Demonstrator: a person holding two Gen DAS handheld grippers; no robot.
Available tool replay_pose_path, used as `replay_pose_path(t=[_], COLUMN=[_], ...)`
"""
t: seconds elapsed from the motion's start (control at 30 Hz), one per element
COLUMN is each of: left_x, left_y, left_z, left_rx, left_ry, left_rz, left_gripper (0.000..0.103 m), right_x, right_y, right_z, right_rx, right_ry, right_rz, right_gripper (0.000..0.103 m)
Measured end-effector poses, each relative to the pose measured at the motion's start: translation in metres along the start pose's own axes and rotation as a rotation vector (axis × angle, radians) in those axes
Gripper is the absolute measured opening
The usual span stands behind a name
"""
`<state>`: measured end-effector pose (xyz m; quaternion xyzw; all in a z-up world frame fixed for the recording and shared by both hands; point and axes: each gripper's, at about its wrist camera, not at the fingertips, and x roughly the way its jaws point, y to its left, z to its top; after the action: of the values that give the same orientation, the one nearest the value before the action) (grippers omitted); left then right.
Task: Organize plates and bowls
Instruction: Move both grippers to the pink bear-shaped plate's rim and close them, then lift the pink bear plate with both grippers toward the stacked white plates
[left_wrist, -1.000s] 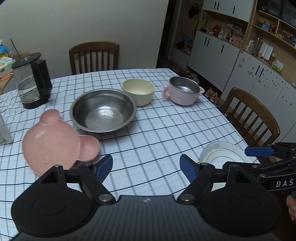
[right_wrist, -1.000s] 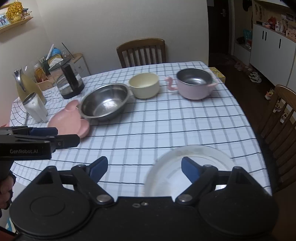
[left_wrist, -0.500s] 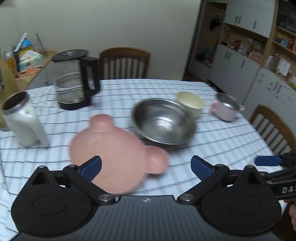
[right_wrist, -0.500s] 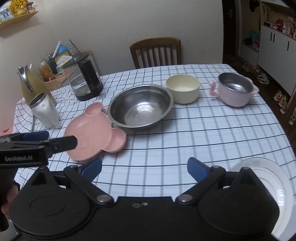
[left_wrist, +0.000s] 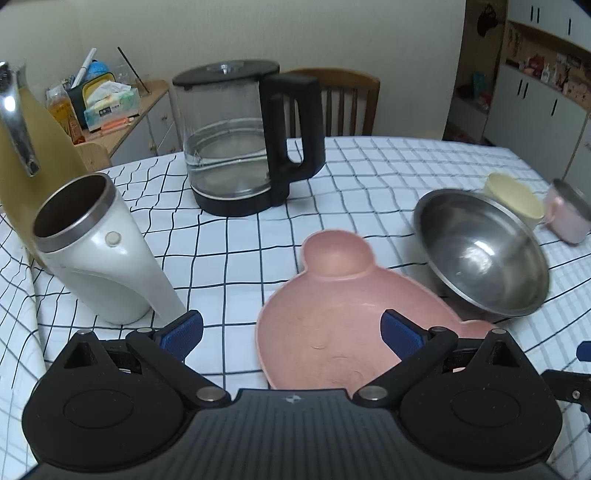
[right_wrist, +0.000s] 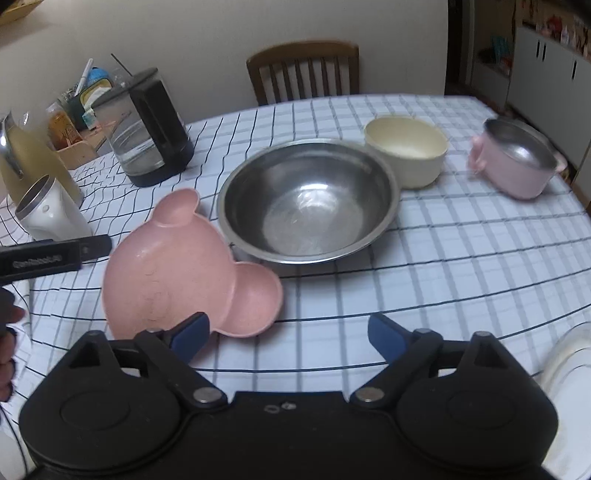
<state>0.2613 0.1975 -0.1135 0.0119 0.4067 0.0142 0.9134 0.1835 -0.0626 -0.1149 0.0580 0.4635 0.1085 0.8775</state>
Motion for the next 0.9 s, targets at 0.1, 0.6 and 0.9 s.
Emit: replay_pose_path(t=[0.1, 0.6, 0.9], left_x=[0.017, 0.076, 0.084], left_y=[0.0, 0.008, 0.023], left_z=[0.003, 0.024, 0.029], left_rx=[0.018, 0.036, -0.015], left_ry=[0.02, 0.18, 0.232], left_rz=[0.002, -0.045, -0.082], left_gripper=[0.102, 0.046, 0.029], right_x=[0.011, 0.061, 0.07], right_y=[0.009, 0.037, 0.029], right_z=[-0.001, -0.003, -0.005], right_rx=[0.024, 0.141, 0.238], right_ry=[0.031, 0.209, 0.256], right_rz=[0.029, 0.111, 0.161], right_gripper=[0.086, 0.059, 0.025])
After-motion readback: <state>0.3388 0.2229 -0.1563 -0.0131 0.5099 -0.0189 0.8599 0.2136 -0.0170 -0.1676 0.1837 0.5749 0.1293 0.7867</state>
